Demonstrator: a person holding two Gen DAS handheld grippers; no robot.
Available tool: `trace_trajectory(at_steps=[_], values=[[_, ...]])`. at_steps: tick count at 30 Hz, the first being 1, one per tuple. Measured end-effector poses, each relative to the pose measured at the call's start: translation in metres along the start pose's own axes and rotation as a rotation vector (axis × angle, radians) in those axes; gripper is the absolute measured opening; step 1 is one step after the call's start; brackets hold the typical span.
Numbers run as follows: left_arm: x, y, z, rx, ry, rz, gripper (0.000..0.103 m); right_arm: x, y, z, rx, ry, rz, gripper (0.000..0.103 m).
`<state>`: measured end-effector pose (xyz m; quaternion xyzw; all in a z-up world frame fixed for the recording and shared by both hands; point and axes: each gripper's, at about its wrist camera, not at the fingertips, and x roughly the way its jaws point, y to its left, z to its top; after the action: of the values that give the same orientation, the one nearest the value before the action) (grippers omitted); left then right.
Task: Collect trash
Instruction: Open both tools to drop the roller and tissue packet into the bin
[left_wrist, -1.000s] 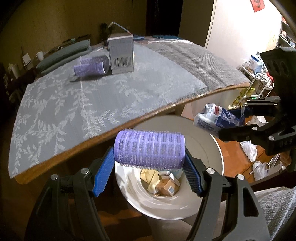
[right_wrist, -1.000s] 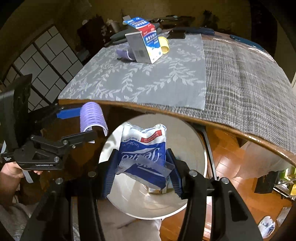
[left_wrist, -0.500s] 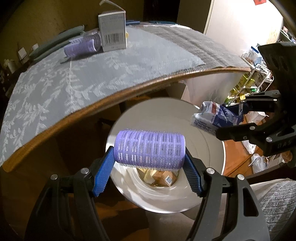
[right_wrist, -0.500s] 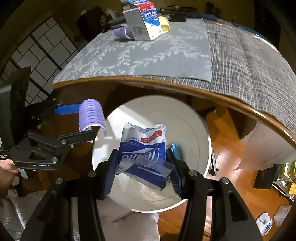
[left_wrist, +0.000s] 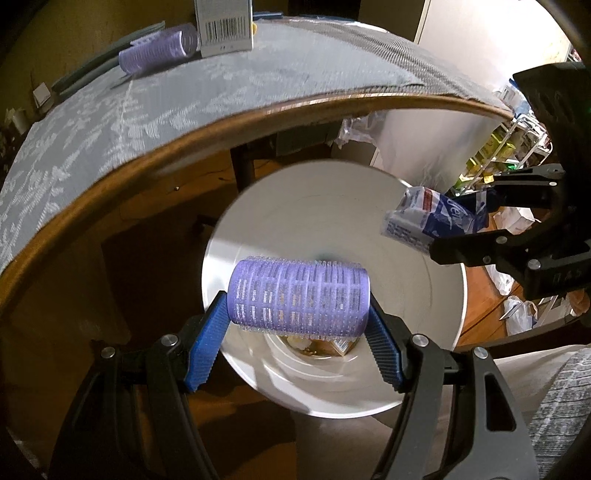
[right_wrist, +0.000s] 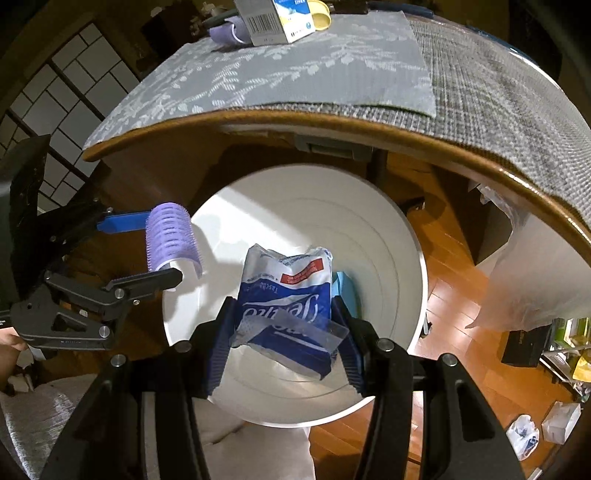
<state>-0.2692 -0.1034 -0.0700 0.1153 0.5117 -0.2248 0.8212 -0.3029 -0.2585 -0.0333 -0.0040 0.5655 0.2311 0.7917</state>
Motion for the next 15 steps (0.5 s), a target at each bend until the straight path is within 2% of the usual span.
trace_trajectory(at_steps=[15], values=[[0.028, 0.003, 0.002, 0.000, 0.033, 0.012, 0.071, 0.029, -0.007, 0.007, 0.014, 0.039, -0.033, 0.051]])
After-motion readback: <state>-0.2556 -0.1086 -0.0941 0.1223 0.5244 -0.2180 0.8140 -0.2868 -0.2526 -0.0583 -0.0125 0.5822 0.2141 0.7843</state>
